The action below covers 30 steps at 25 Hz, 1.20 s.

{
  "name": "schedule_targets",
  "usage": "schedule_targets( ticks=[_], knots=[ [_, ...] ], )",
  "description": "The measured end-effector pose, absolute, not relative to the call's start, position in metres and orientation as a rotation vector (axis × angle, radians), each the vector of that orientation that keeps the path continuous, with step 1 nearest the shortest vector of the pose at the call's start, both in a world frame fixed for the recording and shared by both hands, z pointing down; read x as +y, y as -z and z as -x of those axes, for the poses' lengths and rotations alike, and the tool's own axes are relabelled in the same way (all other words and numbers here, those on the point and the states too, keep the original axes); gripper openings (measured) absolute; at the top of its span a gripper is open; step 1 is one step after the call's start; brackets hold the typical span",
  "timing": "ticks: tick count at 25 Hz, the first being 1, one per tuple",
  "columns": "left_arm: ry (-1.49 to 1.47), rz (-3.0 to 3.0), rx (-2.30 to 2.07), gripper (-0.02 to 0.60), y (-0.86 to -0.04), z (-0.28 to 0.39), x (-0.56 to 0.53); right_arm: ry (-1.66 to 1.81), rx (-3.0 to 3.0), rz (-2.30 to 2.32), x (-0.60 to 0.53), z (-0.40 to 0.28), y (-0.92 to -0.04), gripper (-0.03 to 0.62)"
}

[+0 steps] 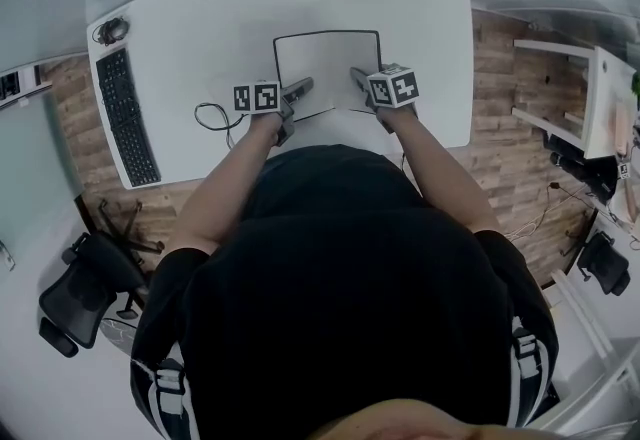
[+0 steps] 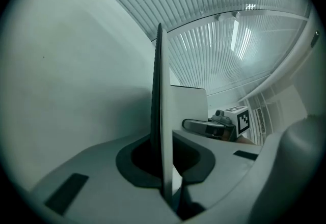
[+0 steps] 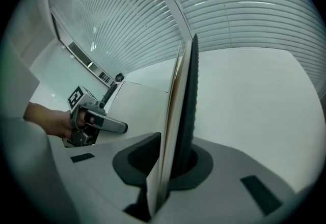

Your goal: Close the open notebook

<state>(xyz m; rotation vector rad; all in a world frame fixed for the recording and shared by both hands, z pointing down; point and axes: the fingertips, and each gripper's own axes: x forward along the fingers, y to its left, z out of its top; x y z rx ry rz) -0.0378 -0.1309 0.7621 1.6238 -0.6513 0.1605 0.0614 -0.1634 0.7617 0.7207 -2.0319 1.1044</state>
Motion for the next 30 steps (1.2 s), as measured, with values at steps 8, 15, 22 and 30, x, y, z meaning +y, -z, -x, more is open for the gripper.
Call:
schedule_targets(
  ticks=[8, 15, 22, 30],
  knots=[
    [-0.177, -1.614, -0.639, 0.048, -0.772, 0.04, -0.134, -1.114, -2.013, -0.734, -0.166, -0.064, -0.769, 0.064],
    [-0.174, -1.601, -0.649, 0.048, -0.777, 0.042, -0.135, -1.125, -2.019, -0.717, -0.165, -0.063, -0.778, 0.066],
    [-0.174, -1.599, -0.657, 0.048, -0.781, 0.044, -0.138, -1.112, -2.008, -0.721, -0.169, -0.064, -0.783, 0.066],
    [-0.18, -1.573, -0.659, 0.049, -0.785, 0.045, -0.136, -1.136, -2.008, -0.725, -0.17, -0.07, -0.79, 0.067]
  ],
)
